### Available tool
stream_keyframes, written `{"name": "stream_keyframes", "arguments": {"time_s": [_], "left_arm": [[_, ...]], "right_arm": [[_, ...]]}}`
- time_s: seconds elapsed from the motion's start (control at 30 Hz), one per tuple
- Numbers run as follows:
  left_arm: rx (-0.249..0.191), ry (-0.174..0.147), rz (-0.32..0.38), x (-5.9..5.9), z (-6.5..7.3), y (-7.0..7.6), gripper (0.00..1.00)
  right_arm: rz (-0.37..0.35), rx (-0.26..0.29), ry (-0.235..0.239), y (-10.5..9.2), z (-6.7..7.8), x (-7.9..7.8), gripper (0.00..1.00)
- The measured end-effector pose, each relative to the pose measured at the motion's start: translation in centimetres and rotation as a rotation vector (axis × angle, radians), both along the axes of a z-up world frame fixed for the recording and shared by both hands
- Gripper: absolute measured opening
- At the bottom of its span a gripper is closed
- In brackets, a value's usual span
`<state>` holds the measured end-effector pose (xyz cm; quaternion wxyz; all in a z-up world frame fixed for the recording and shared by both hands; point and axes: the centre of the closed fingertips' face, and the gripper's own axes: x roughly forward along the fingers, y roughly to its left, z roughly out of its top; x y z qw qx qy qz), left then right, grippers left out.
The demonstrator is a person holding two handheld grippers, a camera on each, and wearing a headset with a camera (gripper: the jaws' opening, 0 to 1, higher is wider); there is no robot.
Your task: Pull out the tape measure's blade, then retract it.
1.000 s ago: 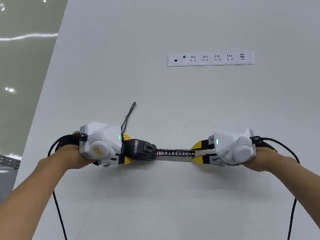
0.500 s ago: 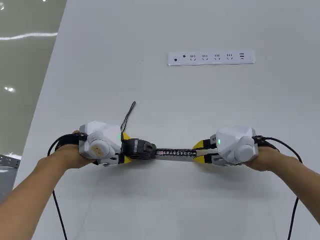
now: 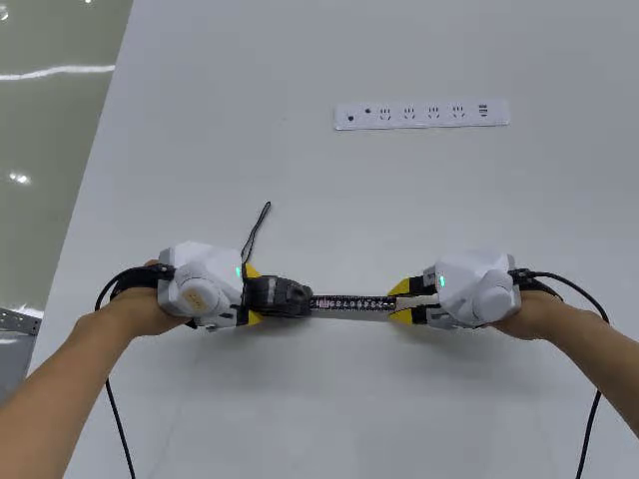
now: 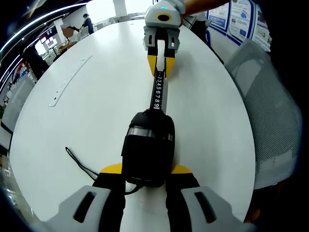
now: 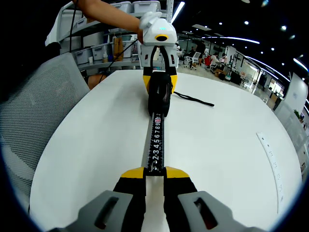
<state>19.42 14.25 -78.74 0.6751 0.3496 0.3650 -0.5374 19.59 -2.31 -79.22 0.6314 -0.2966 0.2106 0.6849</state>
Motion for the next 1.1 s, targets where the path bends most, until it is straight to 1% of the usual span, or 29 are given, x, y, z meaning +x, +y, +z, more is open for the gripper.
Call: {"name": "stream_keyframes", "arguments": {"time_s": [0.1,0.37,0.67,1.1], "left_arm": [[0.001,-0.001,0.0,-0.01,0.06,0.0,0.27],[0.004,-0.002,-0.001,0.14,-0.36,0.25,0.27],[0.003,-0.002,0.001,-0.05,0.1,-0.01,0.27],[0.006,-0.003,0.001,-0.14,0.3,-0.05,0.27]], "right_arm": [[0.0,-0.001,0.0,-0.09,0.04,0.03,0.12],[-0.001,0.001,-0.001,-0.23,0.11,-0.02,0.12],[-0.002,-0.001,-0.003,-0.52,0.1,0.07,0.12],[-0.001,-0.001,-0.008,-0.76,0.23,0.05,0.12]]}}
